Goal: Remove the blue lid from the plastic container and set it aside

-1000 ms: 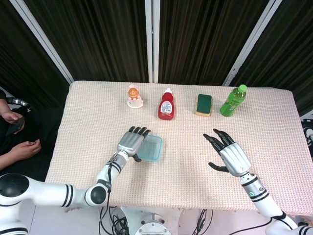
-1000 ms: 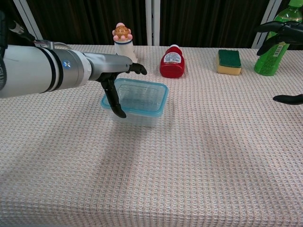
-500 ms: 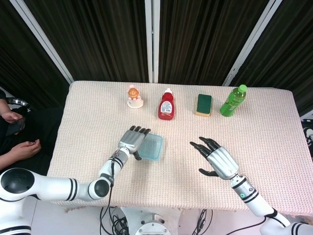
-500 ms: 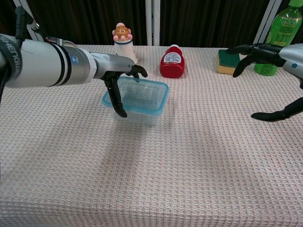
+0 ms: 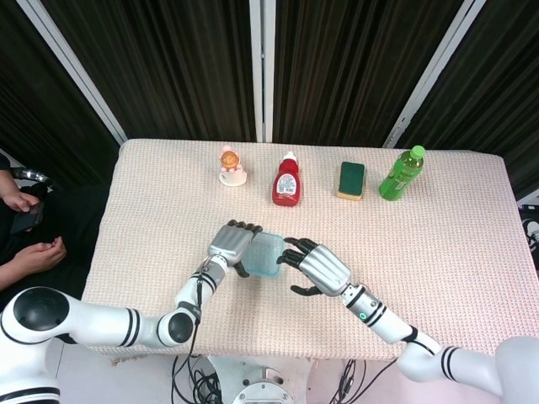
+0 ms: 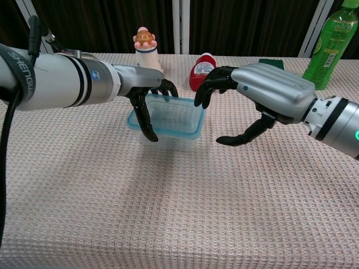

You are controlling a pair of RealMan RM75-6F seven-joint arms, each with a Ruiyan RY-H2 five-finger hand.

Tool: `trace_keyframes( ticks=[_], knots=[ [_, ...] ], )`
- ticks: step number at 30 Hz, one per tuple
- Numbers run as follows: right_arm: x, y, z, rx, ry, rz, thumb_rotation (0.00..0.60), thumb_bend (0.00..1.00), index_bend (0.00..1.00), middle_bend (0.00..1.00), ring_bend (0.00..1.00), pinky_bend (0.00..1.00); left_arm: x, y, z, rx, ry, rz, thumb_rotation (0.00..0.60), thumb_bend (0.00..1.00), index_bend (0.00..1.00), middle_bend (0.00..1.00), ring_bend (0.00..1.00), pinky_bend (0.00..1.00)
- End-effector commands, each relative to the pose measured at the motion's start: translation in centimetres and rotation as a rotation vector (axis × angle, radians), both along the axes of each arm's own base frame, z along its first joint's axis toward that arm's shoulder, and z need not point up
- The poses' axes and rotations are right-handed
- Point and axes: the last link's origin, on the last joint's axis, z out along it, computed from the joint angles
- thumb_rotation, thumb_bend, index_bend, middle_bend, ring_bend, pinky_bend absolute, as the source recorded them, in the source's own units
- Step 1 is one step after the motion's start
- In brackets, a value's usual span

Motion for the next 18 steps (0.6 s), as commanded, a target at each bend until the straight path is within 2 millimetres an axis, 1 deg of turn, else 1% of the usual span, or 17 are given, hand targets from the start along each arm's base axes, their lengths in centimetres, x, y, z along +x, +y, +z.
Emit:
trace_keyframes(
  ticks=[1, 5, 18],
  knots=[
    [0.8, -0.6, -1.0, 0.004, 0.0, 0.019, 0.6, 0.14, 0.35, 0.36, 0.15, 0.29, 0.0, -0.1, -0.1, 0.001, -0.001, -0.002, 0.6, 0.0, 0.17, 0.25, 0.12, 0.12],
    [0.9, -0.7, -1.6, 0.002, 0.016, 0.036, 0.6, 0.14, 0.38, 0.36, 0.16, 0.29, 0.1, -0.1, -0.1, 0.002, -0.007, -0.003, 0.6, 0.0, 0.17, 0.25, 0.12, 0.12],
    [1.4, -0.9, -3.2, -0.07, 0.077, 0.095, 0.6, 0.14, 0.38, 0.36, 0.16, 0.29, -0.1, -0.2, 0.0, -0.005, -0.023, 0.004, 0.6, 0.0, 0.17, 0.25, 0.12, 0.12]
  ],
)
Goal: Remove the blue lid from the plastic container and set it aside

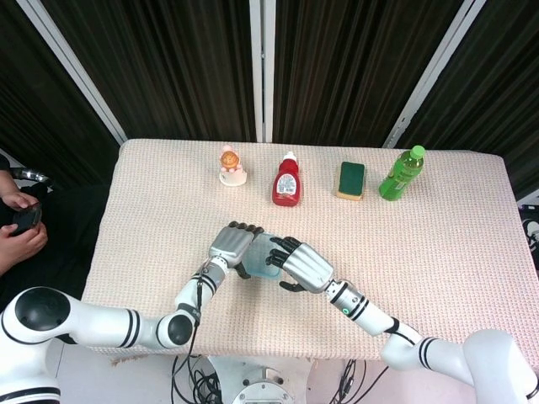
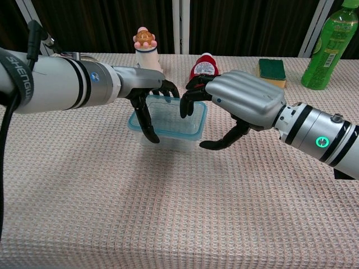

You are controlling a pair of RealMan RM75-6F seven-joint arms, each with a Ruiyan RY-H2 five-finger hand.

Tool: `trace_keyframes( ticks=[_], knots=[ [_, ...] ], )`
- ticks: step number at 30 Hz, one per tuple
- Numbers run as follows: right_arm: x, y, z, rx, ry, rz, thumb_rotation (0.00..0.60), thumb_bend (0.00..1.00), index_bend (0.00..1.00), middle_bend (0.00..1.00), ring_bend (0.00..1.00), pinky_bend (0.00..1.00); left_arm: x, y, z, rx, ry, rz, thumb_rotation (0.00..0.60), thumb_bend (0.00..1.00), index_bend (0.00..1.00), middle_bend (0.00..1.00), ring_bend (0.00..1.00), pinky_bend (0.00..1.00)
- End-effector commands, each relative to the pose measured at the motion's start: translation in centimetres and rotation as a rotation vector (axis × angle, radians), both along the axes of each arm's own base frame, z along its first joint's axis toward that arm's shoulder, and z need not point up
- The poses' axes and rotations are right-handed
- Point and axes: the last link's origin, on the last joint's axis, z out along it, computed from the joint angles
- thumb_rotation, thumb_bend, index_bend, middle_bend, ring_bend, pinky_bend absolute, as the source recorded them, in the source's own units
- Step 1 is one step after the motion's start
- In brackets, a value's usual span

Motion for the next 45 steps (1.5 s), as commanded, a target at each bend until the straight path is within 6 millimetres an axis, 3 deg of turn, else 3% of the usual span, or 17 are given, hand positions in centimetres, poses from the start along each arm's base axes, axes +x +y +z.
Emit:
trace_keyframes(
  ticks=[1, 17, 45],
  knots=[
    [0.26, 0.06, -0.34, -0.006, -0.005, 0.007, 0.6, 0.14, 0.38, 0.36, 0.16, 0.29, 0.04, -0.04, 0.0, 0.0, 0.0, -0.002, 0.6, 0.0, 0.17, 0.25, 0.12, 0.12],
    [0.73, -0.19, -1.21, -0.02, -0.012, 0.023, 0.6, 0.15, 0.4, 0.36, 0.16, 0.29, 0.23, -0.2, -0.01, -0.001, 0.001, -0.006, 0.6, 0.0, 0.17, 0.25, 0.12, 0.12],
    [0.67, -0.88, -0.22, -0.009, -0.076, 0.014, 0.6, 0.17, 0.42, 0.39, 0.18, 0.29, -0.13, -0.45, -0.9, 0.023, -0.013, -0.024, 0.6, 0.0, 0.17, 0.26, 0.12, 0.12]
  ],
)
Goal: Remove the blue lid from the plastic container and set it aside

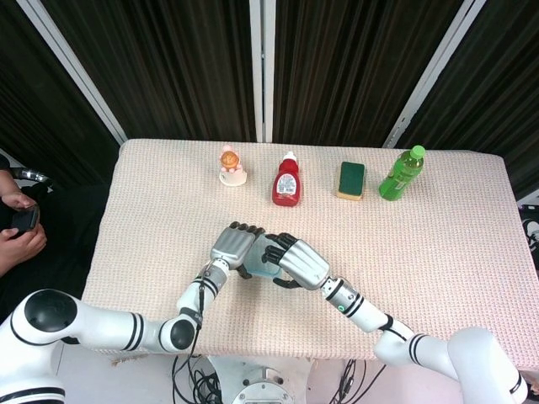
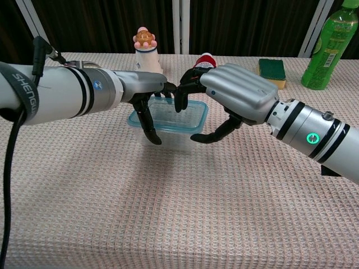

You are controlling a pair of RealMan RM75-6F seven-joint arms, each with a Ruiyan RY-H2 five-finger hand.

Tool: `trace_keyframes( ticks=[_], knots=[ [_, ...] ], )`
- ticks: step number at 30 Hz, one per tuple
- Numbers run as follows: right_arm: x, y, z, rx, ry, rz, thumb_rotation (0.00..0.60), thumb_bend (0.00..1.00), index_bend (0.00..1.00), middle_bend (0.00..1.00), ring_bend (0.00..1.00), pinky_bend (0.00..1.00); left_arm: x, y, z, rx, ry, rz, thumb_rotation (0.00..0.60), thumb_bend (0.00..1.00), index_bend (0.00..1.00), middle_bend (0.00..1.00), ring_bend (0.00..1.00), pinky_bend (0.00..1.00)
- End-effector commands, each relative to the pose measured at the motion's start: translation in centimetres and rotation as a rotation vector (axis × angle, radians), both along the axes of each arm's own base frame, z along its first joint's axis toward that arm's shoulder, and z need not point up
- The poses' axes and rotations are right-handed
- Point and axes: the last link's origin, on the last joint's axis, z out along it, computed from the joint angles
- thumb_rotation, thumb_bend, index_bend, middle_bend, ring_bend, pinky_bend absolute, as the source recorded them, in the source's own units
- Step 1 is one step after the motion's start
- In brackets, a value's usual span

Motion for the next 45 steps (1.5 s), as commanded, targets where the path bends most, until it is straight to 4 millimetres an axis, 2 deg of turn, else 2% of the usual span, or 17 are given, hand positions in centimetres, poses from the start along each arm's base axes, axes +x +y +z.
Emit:
trace_keyframes(
  ticks=[1, 7, 16, 41, 45],
  knots=[
    [0.0, -0.1, 0.1, 0.0, 0.0, 0.003, 0.6, 0.17, 0.42, 0.39, 0.18, 0.29, 0.0, 0.0, -0.1, -0.002, -0.006, 0.0, 0.6, 0.0, 0.17, 0.26, 0.12, 0.12],
    [-0.1, -0.1, 0.2, 0.02, -0.004, 0.002, 0.6, 0.17, 0.42, 0.39, 0.18, 0.29, -0.1, -0.2, -0.2, -0.02, -0.025, 0.001, 0.6, 0.0, 0.17, 0.26, 0.12, 0.12],
    [0.0, -0.3, 0.7, 0.044, -0.028, -0.003, 0.6, 0.17, 0.42, 0.39, 0.18, 0.29, -0.4, -0.1, -0.2, -0.032, -0.036, -0.008, 0.6, 0.07, 0.17, 0.26, 0.12, 0.12],
    [-0.1, -0.3, 1.5, 0.06, -0.05, -0.036, 0.6, 0.17, 0.42, 0.39, 0.18, 0.31, -0.8, -0.1, -0.8, 0.002, -0.03, -0.039, 0.6, 0.07, 0.17, 0.26, 0.12, 0.12],
    [0.1, -0.3, 1.2, 0.042, -0.04, -0.026, 0.6, 0.25, 0.44, 0.41, 0.2, 0.34, -0.8, -0.2, -0.7, 0.0, -0.045, -0.035, 0.6, 0.07, 0.17, 0.26, 0.12, 0.12]
  ],
)
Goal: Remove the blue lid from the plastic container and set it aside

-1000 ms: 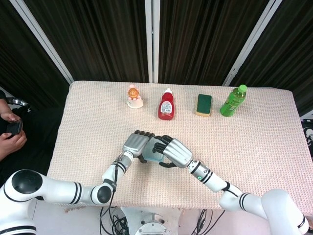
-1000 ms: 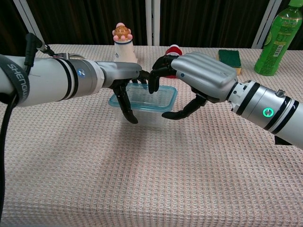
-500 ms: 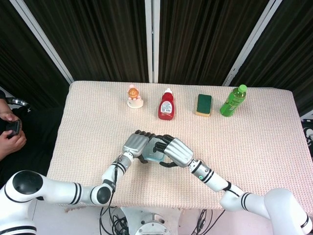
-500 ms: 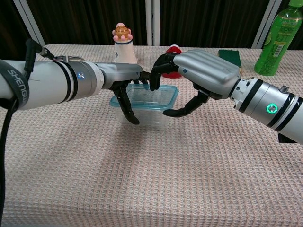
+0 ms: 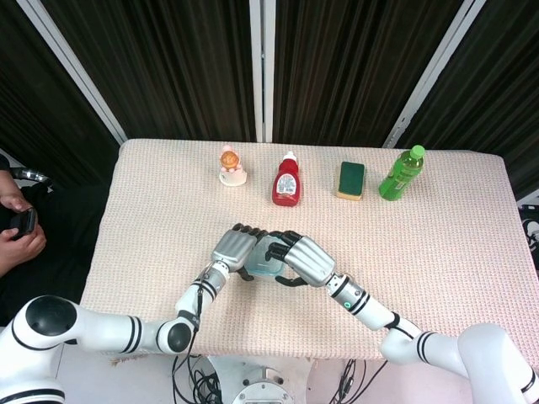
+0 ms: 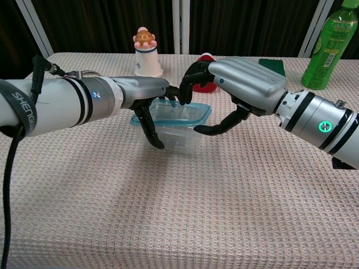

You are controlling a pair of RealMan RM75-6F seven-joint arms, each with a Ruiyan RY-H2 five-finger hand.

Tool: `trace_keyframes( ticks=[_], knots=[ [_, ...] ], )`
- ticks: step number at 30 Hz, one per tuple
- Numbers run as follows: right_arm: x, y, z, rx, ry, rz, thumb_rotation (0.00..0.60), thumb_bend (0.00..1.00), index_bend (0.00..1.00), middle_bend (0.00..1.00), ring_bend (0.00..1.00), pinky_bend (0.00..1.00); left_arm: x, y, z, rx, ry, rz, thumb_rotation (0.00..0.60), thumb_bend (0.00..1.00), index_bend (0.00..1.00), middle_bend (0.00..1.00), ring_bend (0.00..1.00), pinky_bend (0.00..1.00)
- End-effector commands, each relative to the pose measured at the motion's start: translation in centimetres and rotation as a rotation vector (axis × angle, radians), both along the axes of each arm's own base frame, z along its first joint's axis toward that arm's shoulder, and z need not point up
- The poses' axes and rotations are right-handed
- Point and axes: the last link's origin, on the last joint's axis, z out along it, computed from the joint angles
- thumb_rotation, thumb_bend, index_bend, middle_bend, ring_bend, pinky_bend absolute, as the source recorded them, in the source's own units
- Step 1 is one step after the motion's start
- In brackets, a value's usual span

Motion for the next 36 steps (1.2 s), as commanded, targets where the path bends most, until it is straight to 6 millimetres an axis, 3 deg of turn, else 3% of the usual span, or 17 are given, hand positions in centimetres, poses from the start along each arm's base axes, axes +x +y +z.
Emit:
trace_keyframes(
  ticks=[1, 6, 13, 17, 22, 28, 36],
  knots=[
    [0.3, 0.0, -0.2, -0.015, 0.009, 0.012, 0.6, 0.27, 0.45, 0.41, 0.2, 0.35, 0.1, 0.0, 0.2, -0.004, -0.015, 0.006, 0.6, 0.07, 0.16, 0.26, 0.12, 0.12],
    [0.6, 0.0, -0.5, -0.035, 0.011, 0.017, 0.6, 0.33, 0.5, 0.43, 0.22, 0.37, 0.0, -0.2, 0.5, -0.003, -0.024, -0.008, 0.6, 0.08, 0.13, 0.24, 0.12, 0.13],
    [0.9, -0.1, -0.5, -0.049, 0.014, 0.017, 0.6, 0.33, 0.54, 0.44, 0.23, 0.37, 0.1, -0.4, 0.9, -0.001, -0.02, -0.034, 0.6, 0.08, 0.06, 0.2, 0.08, 0.12],
    [1.2, 0.0, -0.4, -0.067, 0.001, 0.022, 0.6, 0.33, 0.57, 0.44, 0.23, 0.37, 0.0, -0.6, 1.1, 0.018, -0.002, -0.057, 0.6, 0.07, 0.03, 0.12, 0.02, 0.07],
    [1.2, 0.1, -0.6, -0.087, -0.016, 0.03, 0.6, 0.33, 0.69, 0.47, 0.26, 0.37, -0.7, -0.8, 1.6, 0.055, 0.01, -0.074, 0.6, 0.05, 0.0, 0.02, 0.0, 0.03],
    [1.2, -0.1, -0.7, -0.124, -0.018, 0.045, 0.6, 0.33, 0.8, 0.5, 0.28, 0.39, -1.5, -0.9, 2.3, 0.092, 0.01, -0.074, 0.6, 0.03, 0.0, 0.02, 0.0, 0.03],
    [1.4, -0.5, -0.1, -0.191, 0.016, 0.096, 0.6, 0.34, 0.89, 0.54, 0.29, 0.39, -3.2, -0.5, 4.4, 0.135, -0.032, -0.022, 0.6, 0.03, 0.0, 0.02, 0.0, 0.03]
  ],
)
